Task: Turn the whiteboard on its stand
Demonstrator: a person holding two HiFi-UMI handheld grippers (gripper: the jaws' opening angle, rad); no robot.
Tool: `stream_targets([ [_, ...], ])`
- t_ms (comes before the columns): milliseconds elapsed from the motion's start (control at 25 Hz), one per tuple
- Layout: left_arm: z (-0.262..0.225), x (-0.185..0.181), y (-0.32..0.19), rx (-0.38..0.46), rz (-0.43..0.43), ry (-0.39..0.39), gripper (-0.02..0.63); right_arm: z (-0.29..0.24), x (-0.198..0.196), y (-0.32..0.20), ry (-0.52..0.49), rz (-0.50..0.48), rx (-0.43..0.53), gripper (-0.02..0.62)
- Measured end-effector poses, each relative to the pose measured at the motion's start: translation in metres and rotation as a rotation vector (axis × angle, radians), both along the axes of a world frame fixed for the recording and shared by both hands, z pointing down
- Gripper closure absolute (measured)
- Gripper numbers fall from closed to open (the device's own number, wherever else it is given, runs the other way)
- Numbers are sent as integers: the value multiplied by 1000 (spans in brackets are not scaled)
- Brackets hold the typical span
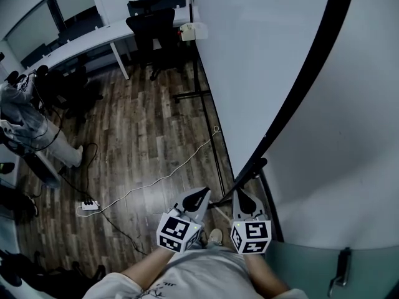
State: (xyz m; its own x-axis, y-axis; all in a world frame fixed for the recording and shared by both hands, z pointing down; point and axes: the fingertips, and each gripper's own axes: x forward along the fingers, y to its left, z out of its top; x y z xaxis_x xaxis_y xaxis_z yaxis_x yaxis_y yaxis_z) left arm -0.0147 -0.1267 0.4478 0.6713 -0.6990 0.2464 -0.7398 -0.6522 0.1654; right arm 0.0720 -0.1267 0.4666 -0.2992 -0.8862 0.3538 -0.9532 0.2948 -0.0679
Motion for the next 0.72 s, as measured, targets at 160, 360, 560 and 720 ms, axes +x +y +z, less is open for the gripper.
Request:
stream_targets([
  [160, 1, -3, -2, -5, -7, 3, 597, -3, -9, -1, -11, -32, 1, 588],
  [360, 2, -7, -6, -7, -22, 9, 597, -5, -13, -5, -14, -47, 2, 588],
  [560, 2, -9, -8, -13, -30, 9, 597, -4, -15, -6, -18, -56, -3, 588],
  [720, 4, -9, -8, -17, -27, 8, 597, -4, -17, -6, -16, -63, -4, 588],
])
